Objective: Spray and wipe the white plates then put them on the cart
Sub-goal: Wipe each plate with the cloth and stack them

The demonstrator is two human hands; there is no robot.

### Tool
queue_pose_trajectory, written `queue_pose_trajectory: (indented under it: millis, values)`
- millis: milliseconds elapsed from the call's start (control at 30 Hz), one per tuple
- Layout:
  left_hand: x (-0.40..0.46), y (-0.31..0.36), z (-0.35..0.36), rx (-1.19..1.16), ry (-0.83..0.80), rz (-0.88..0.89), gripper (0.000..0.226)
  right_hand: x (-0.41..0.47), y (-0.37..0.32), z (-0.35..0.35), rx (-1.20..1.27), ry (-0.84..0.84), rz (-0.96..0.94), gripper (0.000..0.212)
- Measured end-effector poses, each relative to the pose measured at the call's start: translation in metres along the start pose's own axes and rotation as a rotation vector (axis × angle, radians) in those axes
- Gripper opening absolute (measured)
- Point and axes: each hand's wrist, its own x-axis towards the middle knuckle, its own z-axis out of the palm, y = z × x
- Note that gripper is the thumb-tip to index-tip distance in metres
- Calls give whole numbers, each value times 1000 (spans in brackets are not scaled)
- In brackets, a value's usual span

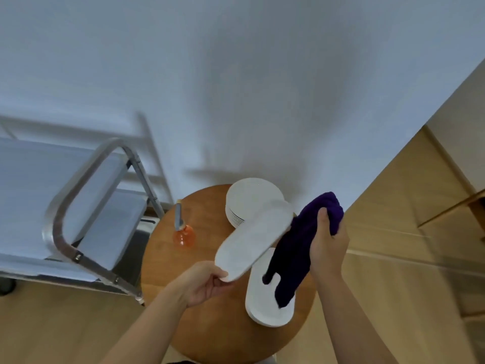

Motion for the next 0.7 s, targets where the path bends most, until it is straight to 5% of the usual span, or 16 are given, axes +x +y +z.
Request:
queue_pose_trajectory:
  millis: [233,400,700]
  values:
    - [63,-66,33,-26,253,47,52,57,17,-16,3,-127,67,17]
    - [88,-112,56,-81,380,-107,64,84,28,-22,-56,-91,51,9]
    - [117,-159,83,-233,557,-238,38,100,55,-26,-101,-152,99,8]
